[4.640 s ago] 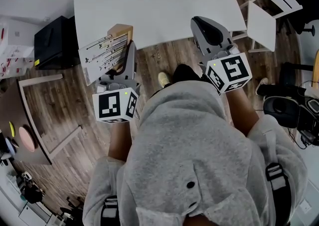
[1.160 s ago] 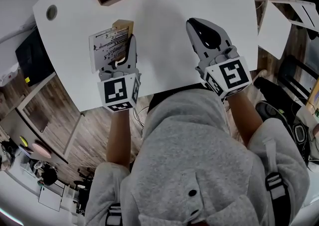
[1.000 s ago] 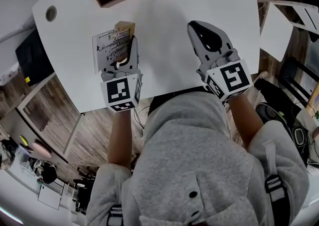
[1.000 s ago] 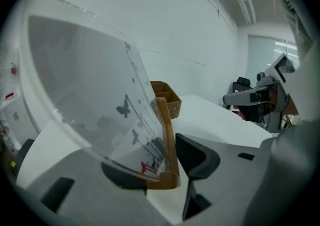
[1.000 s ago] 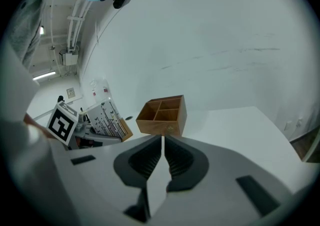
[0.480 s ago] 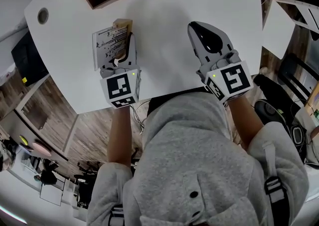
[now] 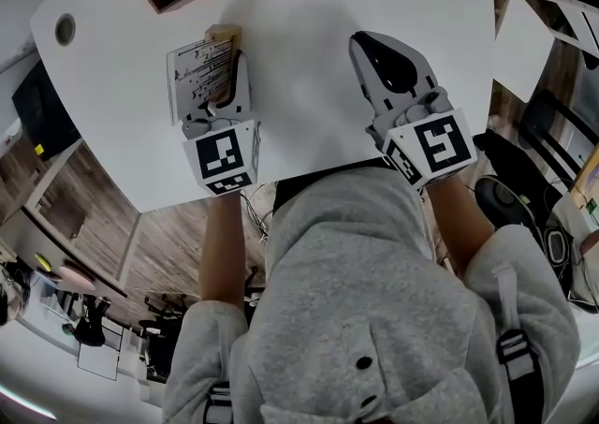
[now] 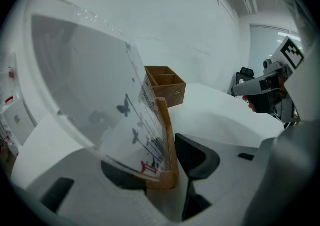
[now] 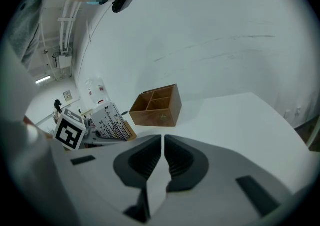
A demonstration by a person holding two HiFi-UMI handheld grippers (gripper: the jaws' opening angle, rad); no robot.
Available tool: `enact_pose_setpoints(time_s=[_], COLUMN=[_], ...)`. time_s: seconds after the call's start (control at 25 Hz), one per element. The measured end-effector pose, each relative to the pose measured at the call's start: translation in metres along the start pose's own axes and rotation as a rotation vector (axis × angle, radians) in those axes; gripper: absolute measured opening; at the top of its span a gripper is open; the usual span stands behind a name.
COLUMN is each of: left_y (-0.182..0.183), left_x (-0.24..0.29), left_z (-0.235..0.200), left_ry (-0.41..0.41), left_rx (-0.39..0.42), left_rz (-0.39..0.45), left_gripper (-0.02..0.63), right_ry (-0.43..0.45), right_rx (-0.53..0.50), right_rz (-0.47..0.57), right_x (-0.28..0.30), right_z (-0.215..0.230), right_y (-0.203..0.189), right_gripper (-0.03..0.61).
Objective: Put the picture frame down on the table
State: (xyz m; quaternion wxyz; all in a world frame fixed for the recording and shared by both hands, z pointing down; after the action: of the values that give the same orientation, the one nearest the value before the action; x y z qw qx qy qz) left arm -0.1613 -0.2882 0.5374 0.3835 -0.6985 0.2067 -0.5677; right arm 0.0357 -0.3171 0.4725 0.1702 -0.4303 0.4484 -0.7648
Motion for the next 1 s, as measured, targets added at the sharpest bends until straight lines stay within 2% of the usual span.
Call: enact_pose_setpoints(time_s=[0.56, 1.0], left_y=[-0.007, -0.007], left_x=[0.007, 0.008], left_z=[-0.003, -0.001], left_ry=[0.01, 0.009], left_rx=[0.088, 0.094], left_rz=[-0.018, -0.004], left_gripper=[0.198, 0.204], right_ry=[0.007, 0.016], right_rx=[0.022, 0.018], right_rz=[-0.015, -0.011], right_x=[0.015, 0.013], right_z=[-0.004, -0.012], right_y=[-0.002, 0.0], right_gripper=[0.038, 0.038])
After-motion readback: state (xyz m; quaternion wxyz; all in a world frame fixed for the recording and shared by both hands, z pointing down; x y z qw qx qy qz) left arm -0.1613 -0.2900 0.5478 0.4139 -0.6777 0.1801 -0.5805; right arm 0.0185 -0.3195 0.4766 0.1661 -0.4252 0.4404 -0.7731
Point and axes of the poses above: the fingertips, and each gripper's own axes: x forward along the fingers, z to its right, y out of its top, the point moved 2 cm from there along -x, backward along the fingers, and after that the axes turned 5 degrees about -y, right-handed, at the moved point
